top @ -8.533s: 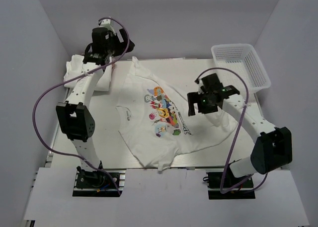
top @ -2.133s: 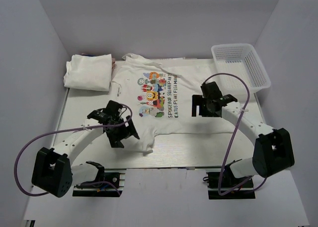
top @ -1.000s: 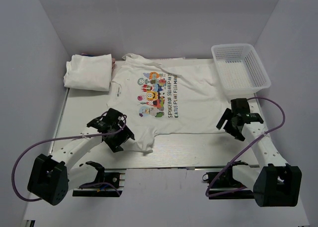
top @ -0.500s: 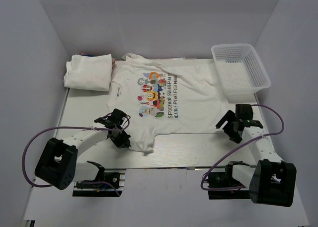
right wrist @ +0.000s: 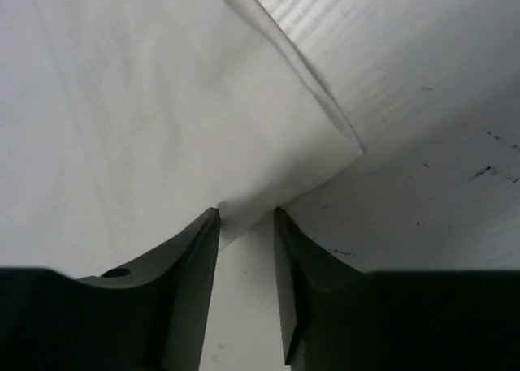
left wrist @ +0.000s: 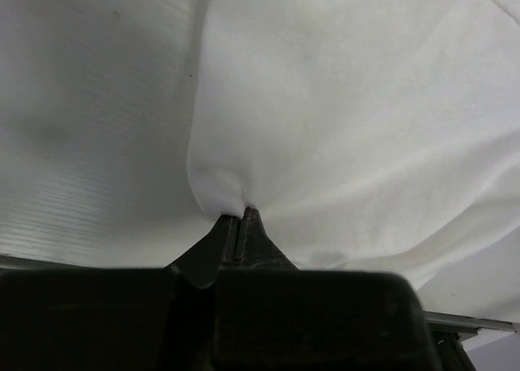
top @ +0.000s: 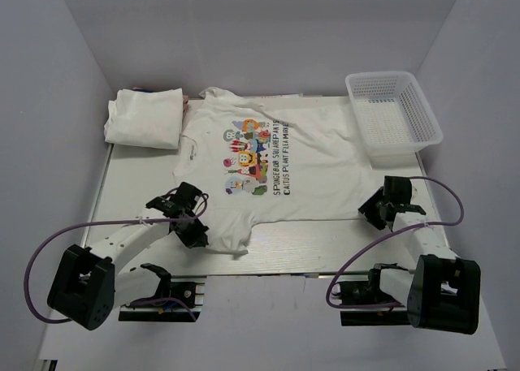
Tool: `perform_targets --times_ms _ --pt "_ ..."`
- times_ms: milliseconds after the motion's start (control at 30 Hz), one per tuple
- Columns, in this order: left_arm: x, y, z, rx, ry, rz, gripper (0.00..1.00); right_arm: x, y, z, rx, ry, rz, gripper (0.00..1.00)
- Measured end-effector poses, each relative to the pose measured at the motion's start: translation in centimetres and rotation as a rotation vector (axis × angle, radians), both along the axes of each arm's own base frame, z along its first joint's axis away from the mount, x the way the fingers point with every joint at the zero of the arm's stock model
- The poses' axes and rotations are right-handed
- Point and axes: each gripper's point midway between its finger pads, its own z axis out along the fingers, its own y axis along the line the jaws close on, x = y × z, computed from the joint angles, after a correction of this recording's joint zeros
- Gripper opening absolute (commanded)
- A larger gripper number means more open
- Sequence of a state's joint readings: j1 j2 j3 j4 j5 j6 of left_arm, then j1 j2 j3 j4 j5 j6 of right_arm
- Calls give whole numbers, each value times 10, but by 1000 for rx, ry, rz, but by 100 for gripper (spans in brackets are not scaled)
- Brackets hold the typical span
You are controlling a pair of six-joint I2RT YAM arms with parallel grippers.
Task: Fold and stack the t-shirts
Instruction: Grap the side of the flattened tshirt closest away from the robot with both arms, then fold the flattened tshirt in 1/3 of the way
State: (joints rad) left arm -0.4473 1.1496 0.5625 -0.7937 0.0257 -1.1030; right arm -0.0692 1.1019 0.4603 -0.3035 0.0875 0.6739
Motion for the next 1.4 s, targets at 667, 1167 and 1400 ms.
perform_targets --times_ms 667,1167,1400 --pt "-50 8 37 -57 70 -32 0 -55 9 17 12 58 36 0" --pt "64 -43 92 -178 -214 -48 0 -30 13 42 19 51 98 0" --pt "144 -56 112 -134 -317 -32 0 29 3 86 -45 -62 112 0"
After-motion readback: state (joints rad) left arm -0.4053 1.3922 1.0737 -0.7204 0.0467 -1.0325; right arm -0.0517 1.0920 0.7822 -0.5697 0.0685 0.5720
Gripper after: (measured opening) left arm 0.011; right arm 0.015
